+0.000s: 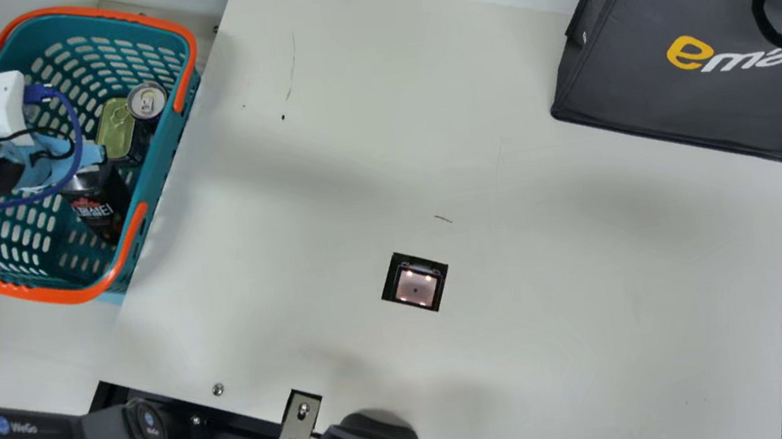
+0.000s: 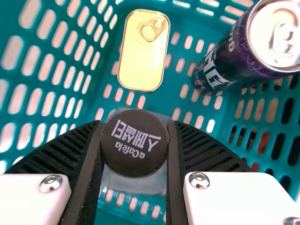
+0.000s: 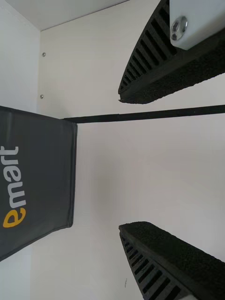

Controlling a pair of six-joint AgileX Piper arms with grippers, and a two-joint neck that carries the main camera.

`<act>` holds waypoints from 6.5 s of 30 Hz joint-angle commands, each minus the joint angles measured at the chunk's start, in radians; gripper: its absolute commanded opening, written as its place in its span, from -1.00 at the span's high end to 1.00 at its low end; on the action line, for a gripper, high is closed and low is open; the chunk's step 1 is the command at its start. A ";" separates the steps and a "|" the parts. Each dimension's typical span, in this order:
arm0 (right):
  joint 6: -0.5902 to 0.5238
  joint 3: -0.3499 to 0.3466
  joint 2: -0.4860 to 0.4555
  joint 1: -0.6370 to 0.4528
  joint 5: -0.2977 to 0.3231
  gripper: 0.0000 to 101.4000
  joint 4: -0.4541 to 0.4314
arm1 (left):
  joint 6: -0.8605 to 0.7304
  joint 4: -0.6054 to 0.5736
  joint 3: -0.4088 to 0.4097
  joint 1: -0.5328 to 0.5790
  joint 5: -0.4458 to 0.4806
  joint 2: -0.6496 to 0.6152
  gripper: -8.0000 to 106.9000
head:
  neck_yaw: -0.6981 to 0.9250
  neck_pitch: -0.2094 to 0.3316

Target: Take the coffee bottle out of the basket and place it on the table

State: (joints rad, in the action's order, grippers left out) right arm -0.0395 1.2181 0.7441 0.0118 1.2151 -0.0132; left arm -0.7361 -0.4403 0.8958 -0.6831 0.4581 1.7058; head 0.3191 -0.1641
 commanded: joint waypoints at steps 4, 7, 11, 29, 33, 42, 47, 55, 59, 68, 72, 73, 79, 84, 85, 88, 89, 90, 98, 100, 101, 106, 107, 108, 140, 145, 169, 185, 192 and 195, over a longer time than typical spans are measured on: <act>0.000 0.000 0.000 0.000 0.000 -0.79 0.000 | -0.007 0.004 -0.015 -0.016 0.041 -0.077 0.68 | 0.002 0.026; 0.000 0.000 0.000 0.000 0.000 -0.79 0.000 | -0.010 0.006 -0.019 -0.027 0.069 -0.117 0.68 | 0.002 0.026; 0.000 0.000 0.000 0.000 0.000 -0.79 0.000 | -0.009 0.008 -0.014 -0.043 0.111 -0.169 0.68 | 0.002 0.026; 0.000 0.000 0.000 0.000 0.000 -0.79 0.000 | 0.049 0.011 0.130 -0.095 0.319 -0.344 0.68 | 0.002 0.026; 0.000 0.000 0.000 0.000 0.000 -0.79 0.000 | 0.059 0.009 0.170 -0.098 0.354 -0.368 0.68 | 0.002 0.026; 0.000 0.000 0.000 0.000 0.000 -0.79 0.000 | 0.080 -0.016 0.260 -0.088 0.431 -0.414 0.68 | 0.002 0.026; 0.000 0.000 0.000 0.000 0.000 -0.79 0.000 | 0.091 -0.026 0.299 -0.065 0.472 -0.442 0.68 | 0.002 0.026; 0.000 0.000 0.000 0.000 0.000 -0.79 0.000 | 0.113 -0.026 0.321 0.013 0.519 -0.498 0.68 | 0.002 0.026; 0.000 0.000 0.000 0.000 0.000 -0.79 0.000 | 0.133 -0.017 0.316 0.071 0.536 -0.531 0.68 | 0.002 0.026; 0.000 0.000 0.000 0.000 0.000 -0.79 0.000 | 0.207 0.025 0.298 0.238 0.558 -0.601 0.68 | 0.002 0.026; 0.000 0.000 0.000 0.000 0.000 -0.79 0.000 | 0.243 0.040 0.289 0.322 0.568 -0.626 0.68 | 0.002 0.026; 0.000 0.000 0.000 0.000 0.000 -0.79 0.000 | 0.252 0.045 0.286 0.342 0.569 -0.631 0.68 | 0.002 0.026; 0.000 0.000 0.000 0.000 0.000 -0.79 0.000 | 0.309 0.083 0.262 0.468 0.568 -0.661 0.68 | 0.002 0.026; 0.000 0.000 0.000 0.000 0.000 -0.79 0.000 | 0.361 0.119 0.241 0.568 0.560 -0.677 0.68 | 0.002 0.026; 0.000 0.000 0.000 0.000 0.000 -0.79 0.000 | 0.370 0.126 0.236 0.587 0.558 -0.680 0.68 | 0.002 0.026; 0.000 0.000 0.000 0.000 0.000 -0.79 0.000 | 0.396 0.146 0.223 0.642 0.550 -0.687 0.68 | 0.002 0.026; 0.000 0.000 0.000 0.000 0.000 -0.79 0.000 | 0.405 0.152 0.218 0.660 0.547 -0.689 0.68 | 0.002 0.026; 0.000 0.000 0.000 0.000 0.000 -0.79 0.000 | 0.412 0.158 0.213 0.676 0.544 -0.691 0.68 | 0.002 0.026; 0.000 0.000 0.000 0.000 0.000 -0.79 0.000 | 0.457 0.199 0.175 0.795 0.524 -0.707 0.68 | 0.002 0.026; 0.000 0.000 0.000 0.000 0.000 -0.79 0.000 | 0.467 0.209 0.166 0.822 0.519 -0.710 0.68 | 0.002 0.026; 0.000 0.000 0.000 0.000 0.000 -0.79 0.000 | 0.470 0.212 0.161 0.834 0.516 -0.711 0.68 | 0.002 0.026; 0.000 0.000 0.000 0.000 0.000 -0.79 0.000 | 0.490 0.232 0.139 0.890 0.503 -0.716 0.68 | 0.002 0.026; 0.000 0.000 0.000 0.000 0.000 -0.79 0.000 | 0.493 0.236 0.134 0.899 0.500 -0.717 0.68 | 0.002 0.026; 0.000 0.000 0.000 0.000 0.000 -0.79 0.000 | 0.499 0.241 0.130 0.909 0.497 -0.718 0.68 | 0.002 0.026; 0.000 0.000 0.000 0.000 0.000 -0.79 0.000 | 0.951 0.568 -0.026 1.039 0.465 -0.733 0.68 | 0.002 0.026; 0.000 0.000 0.000 0.000 0.000 -0.79 0.000 | 0.989 0.579 -0.053 1.044 0.457 -0.741 0.68 | 0.002 0.026; 0.000 0.000 0.000 0.000 0.000 -0.79 0.000 | 0.984 0.551 -0.166 0.998 0.409 -0.785 0.36 | 0.002 0.026; 0.000 0.000 0.000 0.000 0.000 -0.79 0.000 | 0.986 0.538 -0.164 0.985 0.415 -0.787 -0.57 | 0.002 0.026; 0.000 0.000 0.000 0.000 0.000 -0.79 0.000 | 0.994 0.540 -0.152 0.984 0.423 -0.784 -0.71 | 0.002 0.026; 0.000 0.000 0.000 0.000 0.000 -0.79 0.000 | 0.996 0.540 -0.140 0.985 0.429 -0.782 -0.71 | 0.002 0.026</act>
State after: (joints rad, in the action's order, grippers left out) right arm -0.0395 1.2181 0.7441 0.0118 1.2151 -0.0132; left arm 0.2584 0.0991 0.7518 0.3018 0.8854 0.9226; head 0.3191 -0.1641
